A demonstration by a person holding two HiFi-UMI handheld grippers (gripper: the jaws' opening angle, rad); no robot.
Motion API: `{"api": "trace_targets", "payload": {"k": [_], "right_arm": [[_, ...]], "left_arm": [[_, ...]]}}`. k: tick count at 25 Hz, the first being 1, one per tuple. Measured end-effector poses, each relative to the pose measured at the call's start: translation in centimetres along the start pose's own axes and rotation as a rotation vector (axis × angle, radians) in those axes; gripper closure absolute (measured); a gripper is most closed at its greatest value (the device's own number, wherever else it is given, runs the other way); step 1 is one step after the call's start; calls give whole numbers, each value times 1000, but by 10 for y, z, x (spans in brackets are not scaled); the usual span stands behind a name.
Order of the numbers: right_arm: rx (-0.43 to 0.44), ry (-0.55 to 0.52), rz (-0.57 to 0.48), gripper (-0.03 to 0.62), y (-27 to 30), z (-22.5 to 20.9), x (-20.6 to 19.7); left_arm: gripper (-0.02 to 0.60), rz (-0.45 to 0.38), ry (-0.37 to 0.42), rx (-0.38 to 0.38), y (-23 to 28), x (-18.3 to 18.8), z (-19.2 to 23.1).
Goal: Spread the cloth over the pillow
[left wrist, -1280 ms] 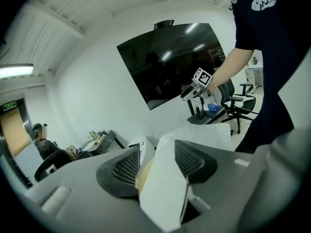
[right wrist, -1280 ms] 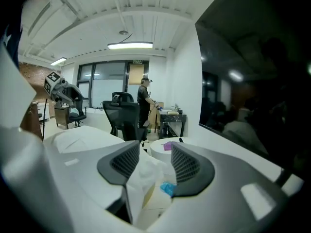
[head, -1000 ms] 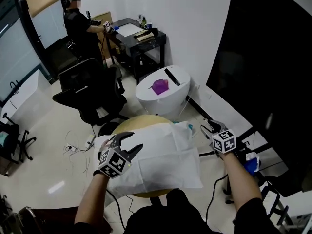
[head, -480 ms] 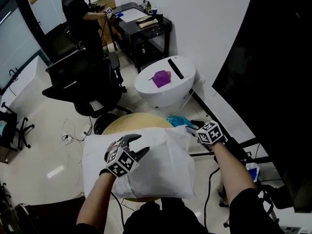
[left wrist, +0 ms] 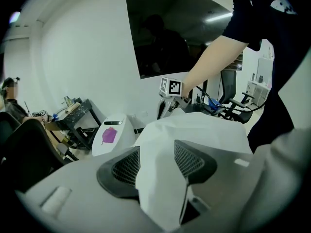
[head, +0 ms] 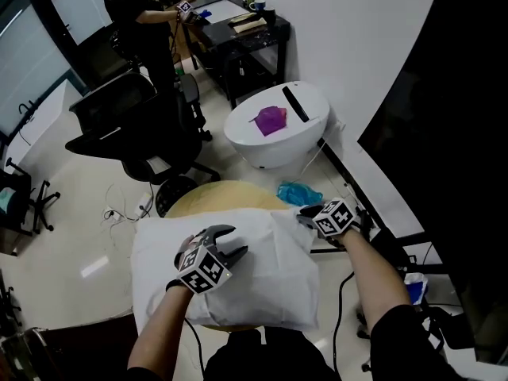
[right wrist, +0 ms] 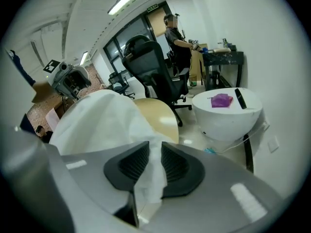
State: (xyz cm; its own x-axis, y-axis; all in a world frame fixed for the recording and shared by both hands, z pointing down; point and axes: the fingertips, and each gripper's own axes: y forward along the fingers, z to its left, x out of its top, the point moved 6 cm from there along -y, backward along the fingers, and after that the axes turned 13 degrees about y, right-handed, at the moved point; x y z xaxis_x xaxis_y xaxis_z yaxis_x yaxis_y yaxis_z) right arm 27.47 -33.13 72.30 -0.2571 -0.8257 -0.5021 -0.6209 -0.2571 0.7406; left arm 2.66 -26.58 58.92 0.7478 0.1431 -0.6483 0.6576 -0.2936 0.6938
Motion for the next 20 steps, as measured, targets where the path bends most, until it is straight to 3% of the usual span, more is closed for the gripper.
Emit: {"api": "trace_targets", "payload": {"k": [4, 20], "right_arm": [[1, -17, 10, 577, 4, 0, -1], [-111, -131, -63, 583, -25, -7, 31]], "left_arm": [[369, 15, -4, -28, 8, -3, -6], [370, 19, -33, -43, 17, -7, -9]]}}
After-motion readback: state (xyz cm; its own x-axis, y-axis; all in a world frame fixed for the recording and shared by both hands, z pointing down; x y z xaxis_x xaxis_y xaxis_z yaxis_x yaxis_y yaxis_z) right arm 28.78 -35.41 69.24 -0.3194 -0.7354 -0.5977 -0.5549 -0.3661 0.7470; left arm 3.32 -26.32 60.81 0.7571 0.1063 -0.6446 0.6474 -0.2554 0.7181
